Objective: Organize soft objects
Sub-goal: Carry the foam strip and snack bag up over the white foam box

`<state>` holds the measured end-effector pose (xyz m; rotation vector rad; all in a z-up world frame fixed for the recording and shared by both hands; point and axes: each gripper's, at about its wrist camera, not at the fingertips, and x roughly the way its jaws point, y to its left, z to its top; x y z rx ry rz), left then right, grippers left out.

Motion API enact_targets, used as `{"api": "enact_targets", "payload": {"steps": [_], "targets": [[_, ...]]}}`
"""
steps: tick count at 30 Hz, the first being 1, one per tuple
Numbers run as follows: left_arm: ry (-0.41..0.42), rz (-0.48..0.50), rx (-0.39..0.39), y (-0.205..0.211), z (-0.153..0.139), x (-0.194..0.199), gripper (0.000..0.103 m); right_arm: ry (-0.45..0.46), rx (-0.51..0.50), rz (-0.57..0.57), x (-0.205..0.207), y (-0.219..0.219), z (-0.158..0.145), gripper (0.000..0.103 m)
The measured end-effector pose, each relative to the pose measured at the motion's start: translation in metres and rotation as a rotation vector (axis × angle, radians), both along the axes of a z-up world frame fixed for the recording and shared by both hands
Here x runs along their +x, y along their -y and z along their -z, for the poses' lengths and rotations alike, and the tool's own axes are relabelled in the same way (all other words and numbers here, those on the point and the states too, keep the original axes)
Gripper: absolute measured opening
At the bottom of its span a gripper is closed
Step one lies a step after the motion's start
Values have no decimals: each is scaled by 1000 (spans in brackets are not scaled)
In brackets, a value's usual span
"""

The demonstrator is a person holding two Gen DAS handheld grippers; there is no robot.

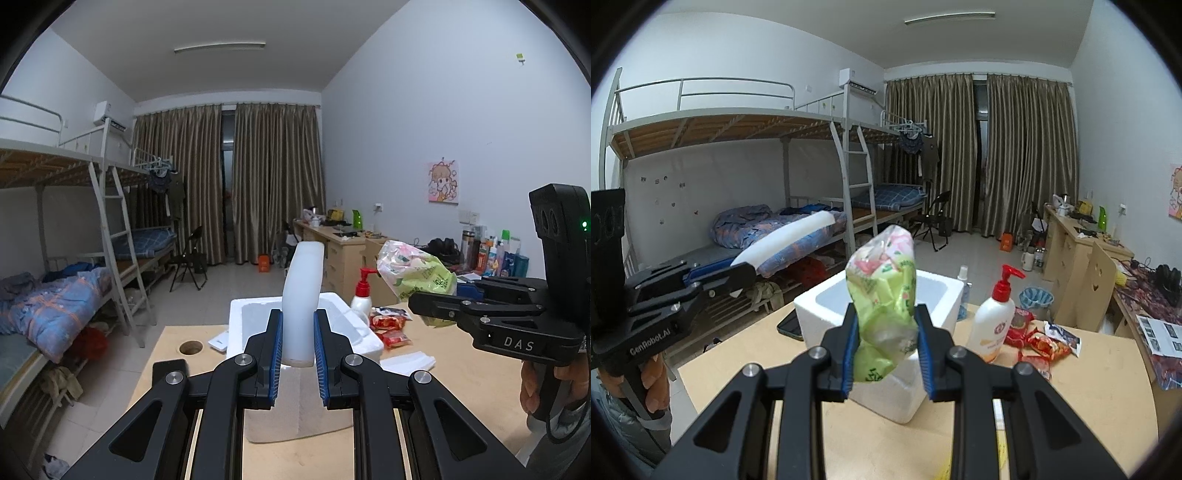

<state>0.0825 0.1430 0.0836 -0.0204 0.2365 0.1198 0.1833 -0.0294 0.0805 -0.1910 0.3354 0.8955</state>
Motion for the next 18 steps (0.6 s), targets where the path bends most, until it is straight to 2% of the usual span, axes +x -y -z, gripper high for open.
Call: {"api": "enact_targets", "payload": {"steps": [12,18], "targets": [[-30,6,3,-22,3,42,17,-41,-6,-26,27,-25,-2,33],[-66,22,-3,-30,13,69,17,-69,-20,-27,42,-37,1,33]]}}
